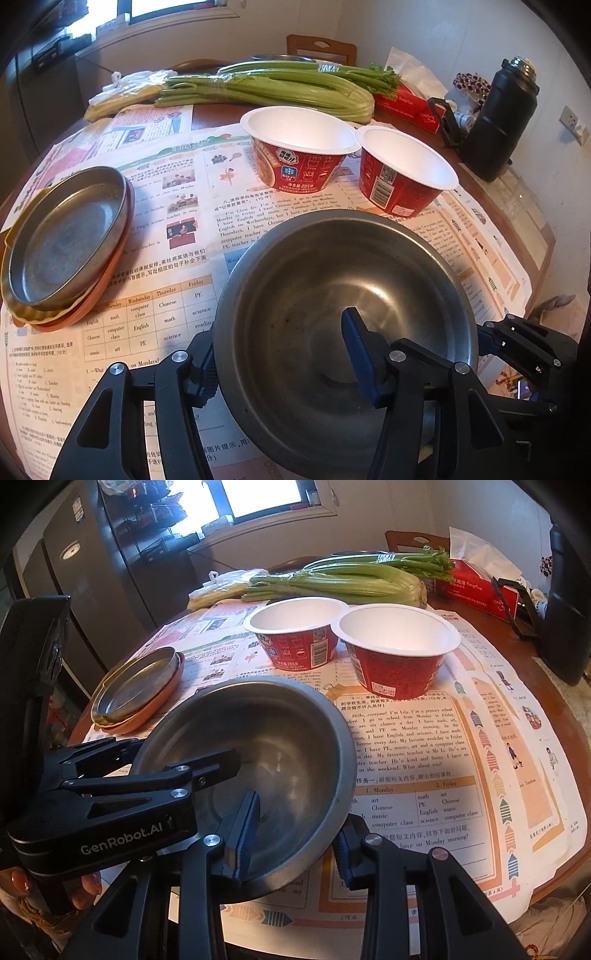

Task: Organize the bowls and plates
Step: 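Lower the steel bowl onto the newspaper and open the left tool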

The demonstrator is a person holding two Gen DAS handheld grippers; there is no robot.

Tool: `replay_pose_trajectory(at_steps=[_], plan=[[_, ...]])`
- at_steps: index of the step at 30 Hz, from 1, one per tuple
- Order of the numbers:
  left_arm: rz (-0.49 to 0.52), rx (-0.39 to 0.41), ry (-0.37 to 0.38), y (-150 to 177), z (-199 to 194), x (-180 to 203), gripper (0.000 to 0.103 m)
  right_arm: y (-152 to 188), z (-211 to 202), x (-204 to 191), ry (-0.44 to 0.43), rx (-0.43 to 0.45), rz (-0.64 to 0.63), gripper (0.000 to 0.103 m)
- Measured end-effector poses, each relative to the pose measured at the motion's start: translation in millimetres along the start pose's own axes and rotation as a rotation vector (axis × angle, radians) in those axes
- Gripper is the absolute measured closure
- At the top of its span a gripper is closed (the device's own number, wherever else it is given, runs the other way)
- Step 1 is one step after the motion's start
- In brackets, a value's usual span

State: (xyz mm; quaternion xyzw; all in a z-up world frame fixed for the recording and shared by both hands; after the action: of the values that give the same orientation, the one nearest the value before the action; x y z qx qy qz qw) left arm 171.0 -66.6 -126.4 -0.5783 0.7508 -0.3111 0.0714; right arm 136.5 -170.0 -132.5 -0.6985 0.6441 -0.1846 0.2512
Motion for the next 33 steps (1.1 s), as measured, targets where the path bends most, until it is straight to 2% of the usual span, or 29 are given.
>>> replay_pose_trajectory(at_steps=[13, 19, 24, 31, 33], plan=[[-0.008, 0.034, -0.023, -8, -13, -11, 0.042, -8, 1, -3, -0.029, 0.022, 0.022, 0.066], [-0.024, 0.05, -0.049, -10, -26, -18, 0.042, -10, -3, 5, -0.014, 0.036, 0.054, 0.065], [-0.025, 0.095, -0.055, -19, -45, -18, 0.042, -12, -10, 10, -0.012, 0.055, 0.068, 0.065], [-0.017, 0.118, -0.063, -23, -59, -10, 0.041, -18, -27, 12, -0.012, 0.093, 0.071, 0.063], [-0.003, 0.136, -0.045, -27, -66, -1, 0.041, -20, -33, 12, -0.015, 0.108, 0.068, 0.062]])
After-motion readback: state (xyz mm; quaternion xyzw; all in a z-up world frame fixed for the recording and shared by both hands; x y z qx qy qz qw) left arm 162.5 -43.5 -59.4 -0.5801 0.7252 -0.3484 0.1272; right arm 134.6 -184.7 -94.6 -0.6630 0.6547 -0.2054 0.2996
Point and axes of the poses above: each gripper's, at about its wrist camera, not at the fingertips, and z roughly the way its jaws point, x to its right, y to its underside, the point moved 10 cm from there along z, roughly the way its jaws point, and after that the axes turned 9 degrees about y, right-handed, at the moved point
